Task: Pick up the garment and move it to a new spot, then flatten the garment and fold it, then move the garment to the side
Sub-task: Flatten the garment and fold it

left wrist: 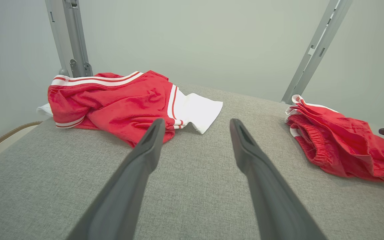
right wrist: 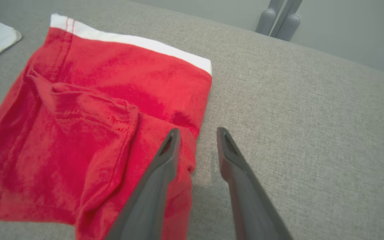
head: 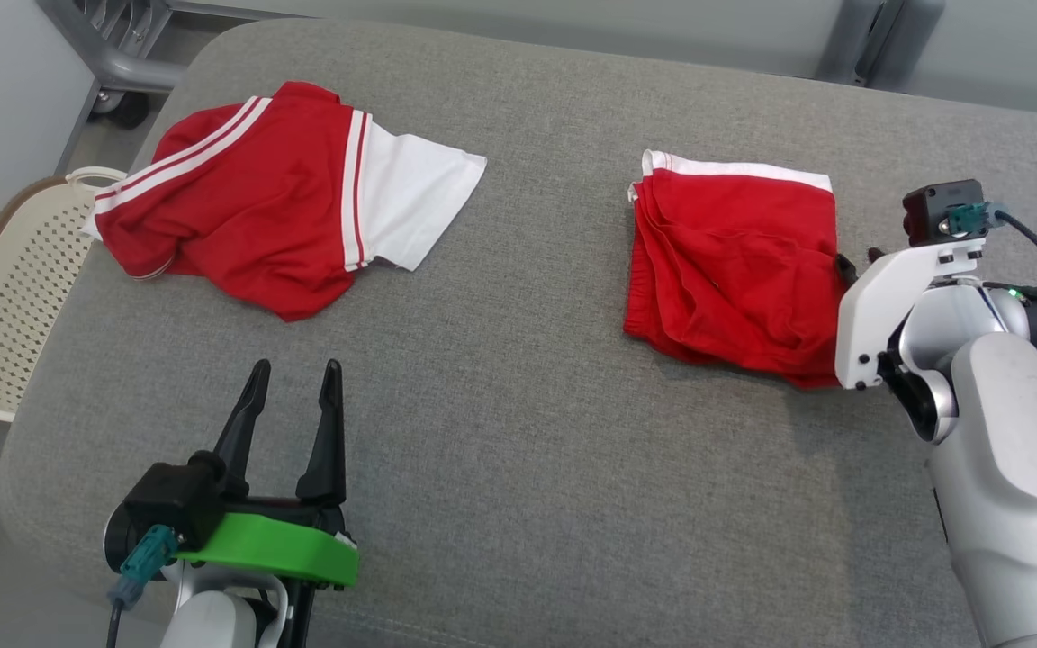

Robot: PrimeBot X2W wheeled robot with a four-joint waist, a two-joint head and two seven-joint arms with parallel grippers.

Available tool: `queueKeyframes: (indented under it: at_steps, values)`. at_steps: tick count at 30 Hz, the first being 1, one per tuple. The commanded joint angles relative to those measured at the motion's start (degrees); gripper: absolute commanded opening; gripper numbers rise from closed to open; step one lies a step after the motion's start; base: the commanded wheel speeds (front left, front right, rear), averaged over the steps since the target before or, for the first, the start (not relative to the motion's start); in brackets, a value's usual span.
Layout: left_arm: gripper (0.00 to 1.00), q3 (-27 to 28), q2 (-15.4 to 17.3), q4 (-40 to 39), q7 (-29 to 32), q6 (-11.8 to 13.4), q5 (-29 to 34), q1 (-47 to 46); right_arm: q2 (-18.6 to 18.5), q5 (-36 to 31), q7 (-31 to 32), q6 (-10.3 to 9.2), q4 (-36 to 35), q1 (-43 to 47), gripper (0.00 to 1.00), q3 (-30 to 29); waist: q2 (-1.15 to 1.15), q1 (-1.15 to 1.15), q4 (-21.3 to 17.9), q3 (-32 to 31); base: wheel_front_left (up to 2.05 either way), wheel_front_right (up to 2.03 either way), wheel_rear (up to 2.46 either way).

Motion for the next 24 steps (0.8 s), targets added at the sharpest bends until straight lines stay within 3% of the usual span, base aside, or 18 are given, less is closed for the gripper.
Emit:
queueKeyframes:
  at_steps: [1, 12, 24]
  values:
    - [1.00, 0.2, 0.0, -0.2, 0.0, -0.1, 0.2, 0.2, 0.0, -0.2, -0.3, -0.04, -0.1, 0.7, 0.00, 0.1, 0.00, 0.00, 0.0, 0.1, 0.00, 0.00, 0.00]
    - [1.00, -0.6, 0.0, 0.3, 0.0, -0.1, -0.1, -0.3, 1.0, -1.8, -3.2, -0.04, 3.0, -0.1, 0.00, 2.1, 0.00, 0.00, 1.6, 0.9, 0.00, 0.00, 0.00]
    - [1.00, -0.9, 0.1, 1.2, 0.0, -0.1, -0.5, 1.1, 2.8, 3.0, -1.6, -0.03, 5.4, 1.0, 0.00, 11.5, 0.00, 0.00, 2.6, -0.8, 0.00, 0.00, 0.00]
